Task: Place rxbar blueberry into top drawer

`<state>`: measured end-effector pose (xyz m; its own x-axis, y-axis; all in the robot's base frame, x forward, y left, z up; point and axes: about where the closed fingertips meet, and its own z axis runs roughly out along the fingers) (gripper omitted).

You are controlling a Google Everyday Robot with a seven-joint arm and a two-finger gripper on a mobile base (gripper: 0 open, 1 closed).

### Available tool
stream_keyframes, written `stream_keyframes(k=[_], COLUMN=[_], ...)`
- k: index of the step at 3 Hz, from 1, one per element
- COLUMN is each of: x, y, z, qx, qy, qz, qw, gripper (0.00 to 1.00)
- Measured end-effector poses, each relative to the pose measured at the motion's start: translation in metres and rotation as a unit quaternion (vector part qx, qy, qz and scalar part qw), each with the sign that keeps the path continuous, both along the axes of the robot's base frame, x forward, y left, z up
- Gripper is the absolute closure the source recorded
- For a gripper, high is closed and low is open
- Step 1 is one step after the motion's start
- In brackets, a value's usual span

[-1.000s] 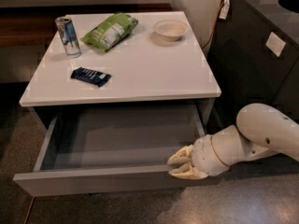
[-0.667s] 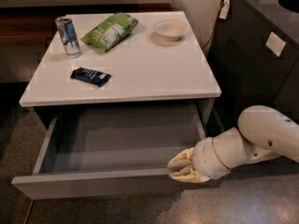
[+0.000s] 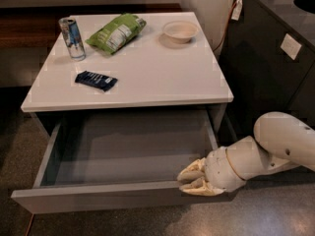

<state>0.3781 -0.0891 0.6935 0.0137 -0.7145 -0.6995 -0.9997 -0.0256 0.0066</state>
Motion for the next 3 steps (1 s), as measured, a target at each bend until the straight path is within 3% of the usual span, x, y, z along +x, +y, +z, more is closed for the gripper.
stream_keyframes(k=[2, 3], x=[-0.014, -0.015], y=[-0.007, -0.011], z=[0.002, 0.006], qx=[-0.005, -0.006], qy=[0.008, 0.015], qz=[0.004, -0.001], qw=[0.9999, 0.9999], gripper=[1.00, 0.82])
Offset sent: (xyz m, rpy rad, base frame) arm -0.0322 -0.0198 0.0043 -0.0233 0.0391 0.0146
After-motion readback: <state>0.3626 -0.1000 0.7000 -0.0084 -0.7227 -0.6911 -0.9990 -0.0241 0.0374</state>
